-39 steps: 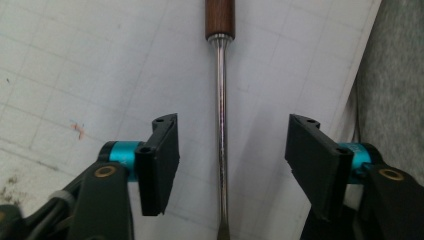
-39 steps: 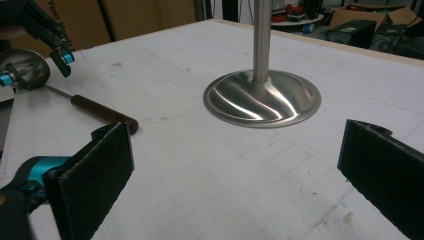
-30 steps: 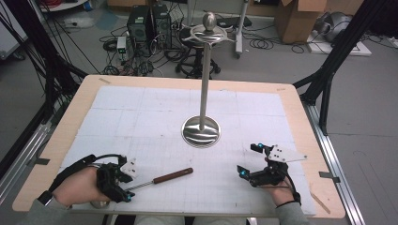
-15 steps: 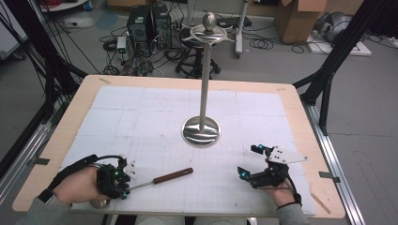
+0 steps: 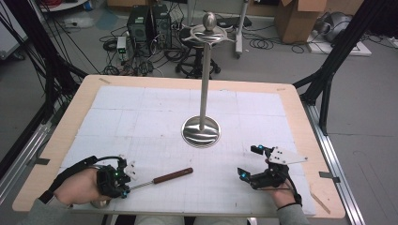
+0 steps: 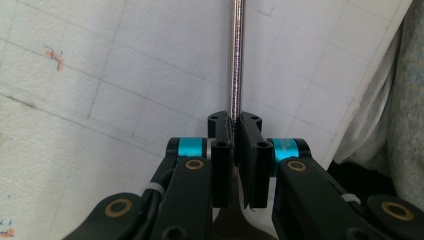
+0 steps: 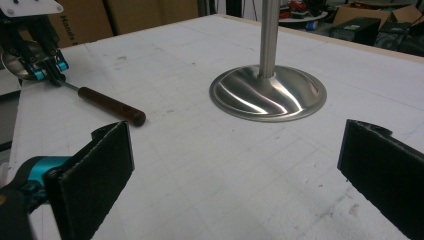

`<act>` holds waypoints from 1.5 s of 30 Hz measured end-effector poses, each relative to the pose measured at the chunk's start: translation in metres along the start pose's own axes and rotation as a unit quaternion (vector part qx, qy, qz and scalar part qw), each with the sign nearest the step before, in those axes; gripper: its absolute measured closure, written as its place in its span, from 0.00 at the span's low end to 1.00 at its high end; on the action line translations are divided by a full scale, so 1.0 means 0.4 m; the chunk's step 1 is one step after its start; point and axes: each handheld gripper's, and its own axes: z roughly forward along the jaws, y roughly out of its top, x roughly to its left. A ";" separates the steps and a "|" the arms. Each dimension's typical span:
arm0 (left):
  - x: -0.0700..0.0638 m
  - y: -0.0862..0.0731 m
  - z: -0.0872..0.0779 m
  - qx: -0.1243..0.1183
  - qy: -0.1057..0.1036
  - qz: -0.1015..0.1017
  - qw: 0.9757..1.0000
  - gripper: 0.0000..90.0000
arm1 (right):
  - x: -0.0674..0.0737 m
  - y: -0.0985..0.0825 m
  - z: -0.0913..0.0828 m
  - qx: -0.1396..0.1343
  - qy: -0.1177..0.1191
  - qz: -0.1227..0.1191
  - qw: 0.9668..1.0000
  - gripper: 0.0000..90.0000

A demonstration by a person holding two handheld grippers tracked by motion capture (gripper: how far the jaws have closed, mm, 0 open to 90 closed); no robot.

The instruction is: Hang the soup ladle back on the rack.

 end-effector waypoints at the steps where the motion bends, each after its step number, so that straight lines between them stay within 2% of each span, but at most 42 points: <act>1: 0.000 -0.001 -0.001 -0.001 -0.001 0.000 1.000 0.94 | 0.001 0.000 0.000 -0.001 0.000 0.001 1.000 0.00; 5: 0.006 -0.009 -0.003 -0.013 -0.006 -0.002 1.000 0.94 | 0.000 0.000 0.001 -0.001 0.002 -0.001 1.000 0.01; 10: 0.011 -0.013 -0.019 -0.034 0.000 -0.004 0.999 0.94 | -0.001 0.001 0.000 -0.001 0.002 -0.005 1.000 0.01; 13: 0.010 -0.013 -0.028 -0.056 0.005 -0.008 0.998 0.94 | 0.000 0.001 0.000 -0.002 0.002 -0.005 1.000 0.01; 17: 0.013 -0.015 -0.039 -0.087 0.011 -0.015 0.996 0.94 | 0.000 0.001 0.000 -0.002 0.002 -0.004 1.000 0.01; 22: 0.018 -0.017 -0.049 -0.113 0.024 -0.021 0.993 0.94 | 0.001 0.002 -0.001 -0.001 0.002 -0.004 1.000 0.01; 24: 0.022 -0.018 -0.054 -0.131 0.026 -0.028 0.991 0.94 | 0.000 0.002 0.000 -0.001 0.002 -0.006 1.000 0.01; 26: 0.026 -0.019 -0.061 -0.153 0.027 -0.037 0.987 0.94 | 0.000 0.002 0.000 -0.001 0.002 -0.005 1.000 0.01; 27: 0.028 -0.020 -0.064 -0.167 0.028 -0.042 0.985 0.94 | 0.001 0.002 0.000 0.000 0.002 -0.004 1.000 0.01; 28: 0.029 -0.020 -0.066 -0.173 0.029 -0.044 0.984 0.94 | 0.000 0.002 0.000 -0.001 0.002 -0.005 1.000 0.01; 30: 0.031 -0.021 -0.073 -0.189 0.035 -0.051 0.980 0.94 | 0.000 0.002 0.000 -0.001 0.002 -0.005 1.000 0.01; 32: 0.033 -0.023 -0.081 -0.207 0.045 -0.057 0.976 0.94 | 0.000 0.002 0.000 -0.001 0.002 -0.005 1.000 0.01; 33: 0.033 -0.022 -0.082 -0.222 0.046 -0.069 0.972 0.94 | 0.000 0.002 0.000 -0.001 0.002 -0.006 1.000 0.01; 37: 0.041 -0.025 -0.089 -0.266 0.052 -0.093 0.958 0.94 | 0.000 0.002 0.000 -0.001 0.001 -0.005 1.000 0.01; 41: 0.047 -0.029 -0.088 -0.295 0.059 -0.107 0.948 0.94 | 0.000 0.002 0.000 -0.001 0.002 -0.004 1.000 0.01; 42: 0.048 -0.030 -0.087 -0.299 0.058 -0.111 0.946 0.94 | 0.000 0.002 0.000 -0.001 0.002 -0.004 1.000 0.01; 45: 0.055 -0.034 -0.086 -0.318 0.060 -0.123 0.938 0.94 | 0.000 0.002 -0.001 -0.001 0.002 -0.006 1.000 0.01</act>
